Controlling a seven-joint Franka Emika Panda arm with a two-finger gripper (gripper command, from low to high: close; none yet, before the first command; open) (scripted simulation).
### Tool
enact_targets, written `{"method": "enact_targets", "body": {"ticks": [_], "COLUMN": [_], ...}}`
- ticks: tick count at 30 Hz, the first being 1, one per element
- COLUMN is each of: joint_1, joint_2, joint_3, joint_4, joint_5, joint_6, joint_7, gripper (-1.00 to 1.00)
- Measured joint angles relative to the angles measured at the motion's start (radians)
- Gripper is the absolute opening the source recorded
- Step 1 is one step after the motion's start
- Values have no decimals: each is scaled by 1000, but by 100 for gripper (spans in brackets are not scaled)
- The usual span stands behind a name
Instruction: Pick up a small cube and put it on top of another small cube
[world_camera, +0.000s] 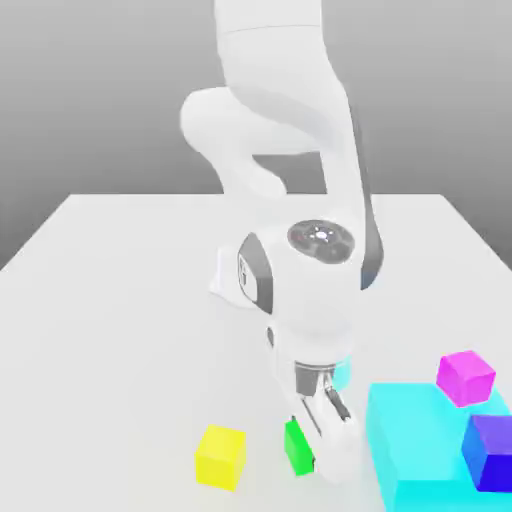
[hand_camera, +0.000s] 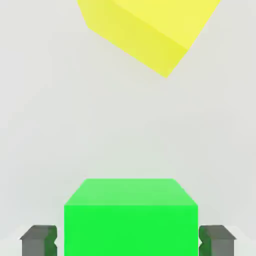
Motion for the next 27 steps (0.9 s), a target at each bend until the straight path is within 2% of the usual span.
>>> {"method": "enact_targets", "body": {"ticks": [2,4,9,23,26,27], "joint_1": [11,-12,-68,110,140,148], "joint_2": [13,-22,-187,-179,-102,-76], "joint_3": [-13,16,107,252,236,229], "joint_4": [3,-5,-38,442,452,447], "joint_5": [-8,17,161,200,155,138], "joint_6": [11,-16,-146,-627,-566,-537], "joint_7": [7,-12,-118,69,114,126], "gripper": [-100,-100,-100,-100,-100,100]}}
